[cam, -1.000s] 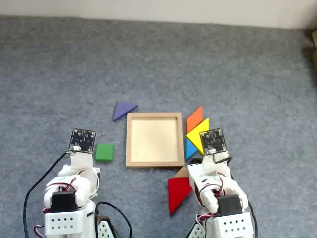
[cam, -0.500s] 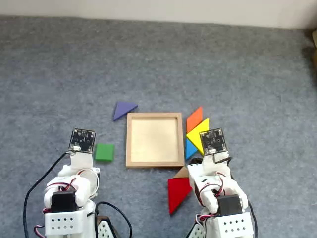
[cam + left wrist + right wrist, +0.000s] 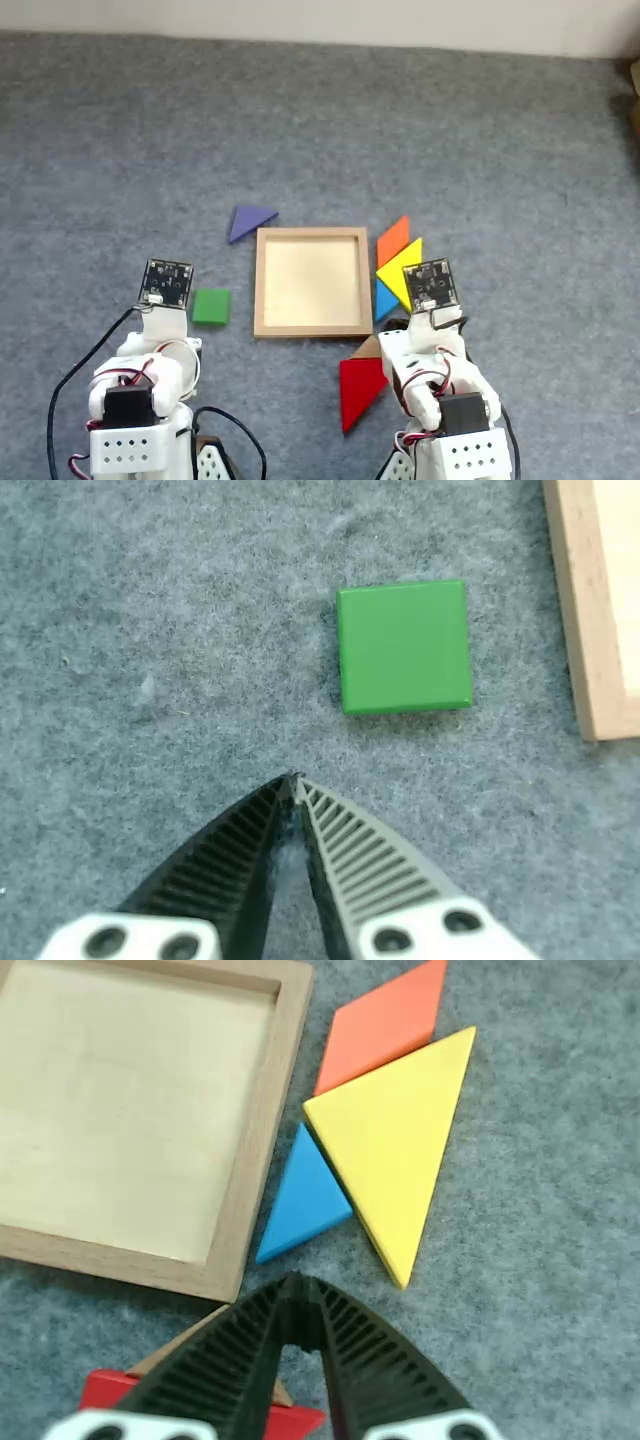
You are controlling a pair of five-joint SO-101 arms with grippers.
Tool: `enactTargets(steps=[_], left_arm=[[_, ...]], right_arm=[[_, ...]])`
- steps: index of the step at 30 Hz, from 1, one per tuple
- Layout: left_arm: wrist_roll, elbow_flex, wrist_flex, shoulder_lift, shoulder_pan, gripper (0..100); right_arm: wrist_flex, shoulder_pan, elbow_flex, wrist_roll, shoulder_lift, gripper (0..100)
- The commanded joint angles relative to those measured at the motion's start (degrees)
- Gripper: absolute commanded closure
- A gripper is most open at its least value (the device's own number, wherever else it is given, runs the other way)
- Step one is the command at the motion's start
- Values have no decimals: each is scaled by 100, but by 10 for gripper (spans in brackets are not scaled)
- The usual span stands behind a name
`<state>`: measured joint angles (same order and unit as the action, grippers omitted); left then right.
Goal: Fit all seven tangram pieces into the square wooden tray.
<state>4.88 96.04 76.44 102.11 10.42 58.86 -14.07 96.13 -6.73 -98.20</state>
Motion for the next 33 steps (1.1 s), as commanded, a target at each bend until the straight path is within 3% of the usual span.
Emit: enactTargets(steps=[1, 20, 28, 33], left_arm=[[9, 119, 35, 198, 110, 987], [9, 119, 35, 198, 110, 987], [9, 119, 35, 198, 110, 987], [9, 119, 35, 198, 110, 987]], right_arm=[[22, 75, 743, 26, 84, 993], [-13, 215, 549, 62, 101, 993], [1068, 637, -1675, 62, 259, 993], [1305, 620, -3160, 62, 1622, 989]])
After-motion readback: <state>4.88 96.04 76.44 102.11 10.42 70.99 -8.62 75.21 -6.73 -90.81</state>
